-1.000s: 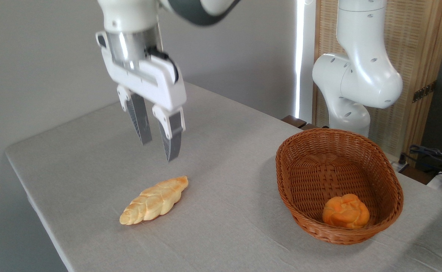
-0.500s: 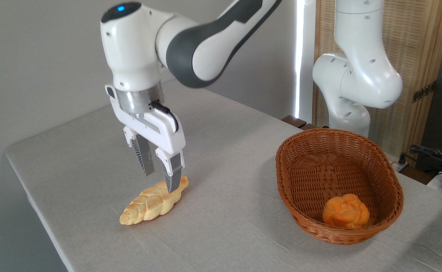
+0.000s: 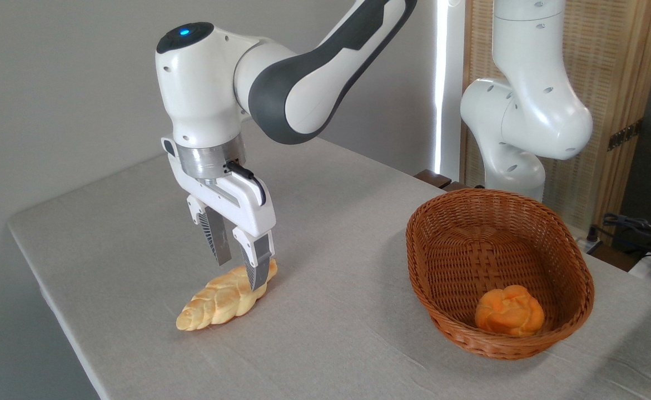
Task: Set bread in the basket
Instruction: 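Lower the open gripper down around the braided bread roll, then close the gripper fingers on the braided bread roll, then lift the held bread roll and carry it toward the wicker basket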
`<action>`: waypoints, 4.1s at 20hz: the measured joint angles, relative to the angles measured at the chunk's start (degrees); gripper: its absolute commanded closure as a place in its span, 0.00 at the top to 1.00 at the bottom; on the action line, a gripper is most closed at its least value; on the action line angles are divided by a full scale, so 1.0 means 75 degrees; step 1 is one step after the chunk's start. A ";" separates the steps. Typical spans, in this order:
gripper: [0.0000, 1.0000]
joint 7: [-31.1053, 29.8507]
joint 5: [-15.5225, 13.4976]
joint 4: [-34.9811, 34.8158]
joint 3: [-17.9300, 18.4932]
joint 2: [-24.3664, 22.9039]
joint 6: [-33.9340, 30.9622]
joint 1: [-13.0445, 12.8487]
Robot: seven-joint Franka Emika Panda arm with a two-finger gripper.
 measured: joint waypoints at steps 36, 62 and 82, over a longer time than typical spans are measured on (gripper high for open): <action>0.10 0.0002 0.0008 -0.0357 0.0032 0.0194 0.1084 0.0037; 0.12 0.0263 0.0008 0.0598 0.0540 -0.2489 -0.3547 0.0373; 0.34 0.2199 0.0142 -0.1380 0.1328 -0.5711 -0.5515 0.1312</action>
